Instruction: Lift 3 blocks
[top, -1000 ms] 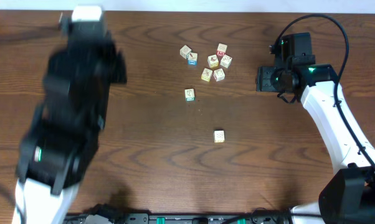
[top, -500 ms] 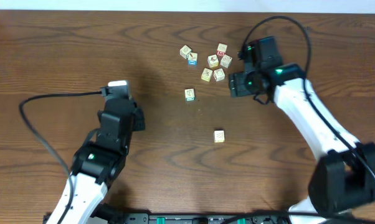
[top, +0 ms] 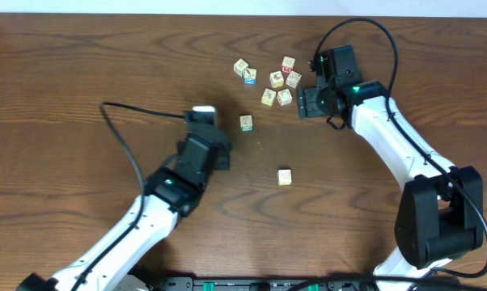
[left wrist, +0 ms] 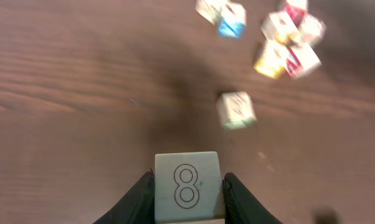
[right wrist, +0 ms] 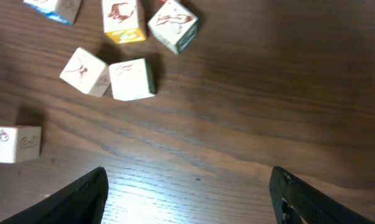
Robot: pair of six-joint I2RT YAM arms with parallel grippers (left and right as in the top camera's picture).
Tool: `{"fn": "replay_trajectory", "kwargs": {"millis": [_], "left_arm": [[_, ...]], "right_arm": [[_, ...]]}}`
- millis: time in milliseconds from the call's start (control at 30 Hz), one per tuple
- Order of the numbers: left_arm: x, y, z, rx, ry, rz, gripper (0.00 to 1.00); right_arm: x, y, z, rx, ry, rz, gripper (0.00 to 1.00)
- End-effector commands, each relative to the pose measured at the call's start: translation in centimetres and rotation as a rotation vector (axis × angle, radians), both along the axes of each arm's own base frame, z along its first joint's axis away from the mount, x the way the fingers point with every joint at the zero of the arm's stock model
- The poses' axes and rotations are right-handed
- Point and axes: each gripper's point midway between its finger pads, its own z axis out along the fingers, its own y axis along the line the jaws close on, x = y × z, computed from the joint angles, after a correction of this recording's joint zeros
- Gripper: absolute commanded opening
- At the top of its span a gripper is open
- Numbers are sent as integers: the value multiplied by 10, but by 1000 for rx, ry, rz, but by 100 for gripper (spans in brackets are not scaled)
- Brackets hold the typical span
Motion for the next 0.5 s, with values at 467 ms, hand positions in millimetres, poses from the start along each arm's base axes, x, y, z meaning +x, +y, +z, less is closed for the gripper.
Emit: {"fn": "replay_trajectory", "kwargs": {"millis": [467], "left_arm": [[-68, -80, -51, -24, 121, -2, 7]], "right_arm": [[-4, -37, -5, 12, 68, -65, 78]]}}
